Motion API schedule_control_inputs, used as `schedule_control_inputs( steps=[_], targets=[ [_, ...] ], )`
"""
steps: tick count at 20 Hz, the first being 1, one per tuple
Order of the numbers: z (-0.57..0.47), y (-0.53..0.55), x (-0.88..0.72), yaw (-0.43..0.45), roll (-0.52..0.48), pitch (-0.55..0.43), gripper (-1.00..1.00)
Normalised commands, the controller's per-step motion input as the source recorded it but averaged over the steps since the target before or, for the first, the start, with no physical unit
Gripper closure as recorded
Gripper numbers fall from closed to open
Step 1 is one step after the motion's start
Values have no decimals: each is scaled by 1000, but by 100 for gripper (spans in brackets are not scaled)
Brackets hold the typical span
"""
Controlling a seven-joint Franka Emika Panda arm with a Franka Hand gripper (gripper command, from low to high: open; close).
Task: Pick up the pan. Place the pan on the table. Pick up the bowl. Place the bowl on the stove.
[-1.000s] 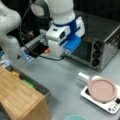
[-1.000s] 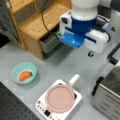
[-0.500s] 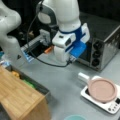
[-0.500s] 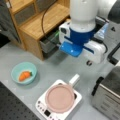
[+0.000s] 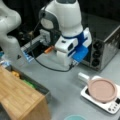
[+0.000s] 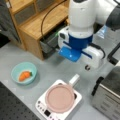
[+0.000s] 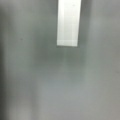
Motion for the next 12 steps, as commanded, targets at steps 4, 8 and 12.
schedule_control_inputs(
  steps=[4, 8, 12],
  targets=[
    [-29, 96, 188, -119, -16, 39, -100],
    [-32, 110, 188, -129, -47, 41, -100],
    [-65, 119, 174, -80, -90, 47, -100]
  ],
)
